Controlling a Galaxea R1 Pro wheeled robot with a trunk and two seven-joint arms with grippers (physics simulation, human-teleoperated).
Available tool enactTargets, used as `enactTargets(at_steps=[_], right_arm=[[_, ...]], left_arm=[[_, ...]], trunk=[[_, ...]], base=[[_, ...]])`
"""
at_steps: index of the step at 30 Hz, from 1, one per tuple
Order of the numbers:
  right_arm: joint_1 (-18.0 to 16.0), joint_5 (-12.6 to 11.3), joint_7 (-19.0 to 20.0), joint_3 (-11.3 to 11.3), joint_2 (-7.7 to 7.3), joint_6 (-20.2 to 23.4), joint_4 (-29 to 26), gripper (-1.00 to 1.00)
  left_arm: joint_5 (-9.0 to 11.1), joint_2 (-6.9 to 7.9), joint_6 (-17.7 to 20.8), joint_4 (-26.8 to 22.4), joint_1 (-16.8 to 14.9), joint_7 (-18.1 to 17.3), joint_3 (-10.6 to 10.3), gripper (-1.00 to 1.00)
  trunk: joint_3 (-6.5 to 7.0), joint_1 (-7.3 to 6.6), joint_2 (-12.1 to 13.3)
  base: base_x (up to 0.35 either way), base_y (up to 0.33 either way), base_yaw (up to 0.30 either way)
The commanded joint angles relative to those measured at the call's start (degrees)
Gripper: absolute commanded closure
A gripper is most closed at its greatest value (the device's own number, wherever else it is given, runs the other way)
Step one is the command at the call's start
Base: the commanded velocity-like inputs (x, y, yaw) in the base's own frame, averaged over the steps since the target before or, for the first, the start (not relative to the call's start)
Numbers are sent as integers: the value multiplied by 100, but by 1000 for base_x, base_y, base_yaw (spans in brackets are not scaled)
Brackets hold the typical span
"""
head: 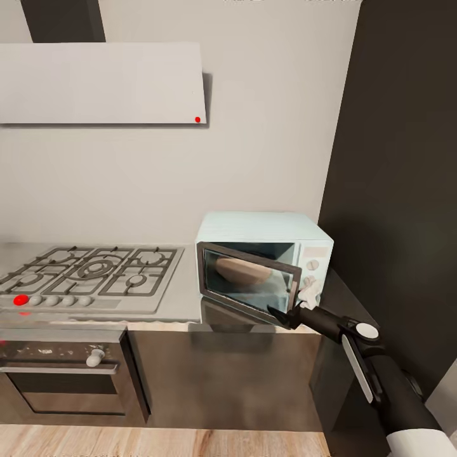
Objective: In the kitchen, take the popcorn bag from the countertop, put it into the microwave, and heat it until the popcorn is cooked so the cooked popcorn ends up inside the bag.
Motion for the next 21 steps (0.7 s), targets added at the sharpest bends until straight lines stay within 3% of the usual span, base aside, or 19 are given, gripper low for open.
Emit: enactTargets(at_steps=[1, 21], right_arm=[[-4, 9, 36, -7, 3, 43, -9, -100], [-4, 13, 36, 2, 7, 43, -10, -100]], left_arm=[[-4, -2, -19, 5, -4, 5, 24, -100], [-4, -2, -18, 5, -4, 5, 18, -100]], trunk=[[-7, -1, -5], [-7, -1, -5]], base=[[-204, 160, 0], [-106, 91, 0]])
